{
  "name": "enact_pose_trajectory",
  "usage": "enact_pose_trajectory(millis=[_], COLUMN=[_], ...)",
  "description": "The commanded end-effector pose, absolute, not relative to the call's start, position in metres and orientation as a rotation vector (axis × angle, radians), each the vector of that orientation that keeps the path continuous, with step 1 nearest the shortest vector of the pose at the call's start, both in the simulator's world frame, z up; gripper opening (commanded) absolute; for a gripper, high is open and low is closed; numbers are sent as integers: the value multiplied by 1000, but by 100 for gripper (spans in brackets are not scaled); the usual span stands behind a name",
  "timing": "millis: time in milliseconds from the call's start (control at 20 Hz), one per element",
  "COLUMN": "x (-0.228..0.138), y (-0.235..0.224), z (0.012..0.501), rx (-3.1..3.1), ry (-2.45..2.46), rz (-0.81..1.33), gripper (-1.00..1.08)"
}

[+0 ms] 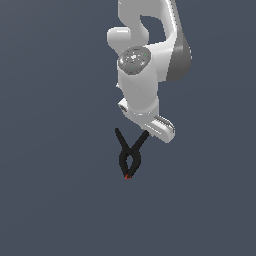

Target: Pick up the object and move it to a goal position.

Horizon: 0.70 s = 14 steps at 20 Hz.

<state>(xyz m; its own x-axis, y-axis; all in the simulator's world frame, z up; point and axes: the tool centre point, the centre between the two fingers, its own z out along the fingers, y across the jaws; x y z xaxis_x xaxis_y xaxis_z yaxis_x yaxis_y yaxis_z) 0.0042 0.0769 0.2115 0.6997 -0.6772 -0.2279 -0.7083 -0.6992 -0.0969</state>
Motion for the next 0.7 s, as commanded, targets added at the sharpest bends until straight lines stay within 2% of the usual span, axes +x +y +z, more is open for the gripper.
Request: enact_pose_trajectory(millis=[0,350,650], x=[5,7,8], y=[73,60,56], z=[225,264,275], rx=[-2729,-2729,-2729], ry=[1123,1123,1123], rz=[253,253,253], gripper=[-100,-100,-100])
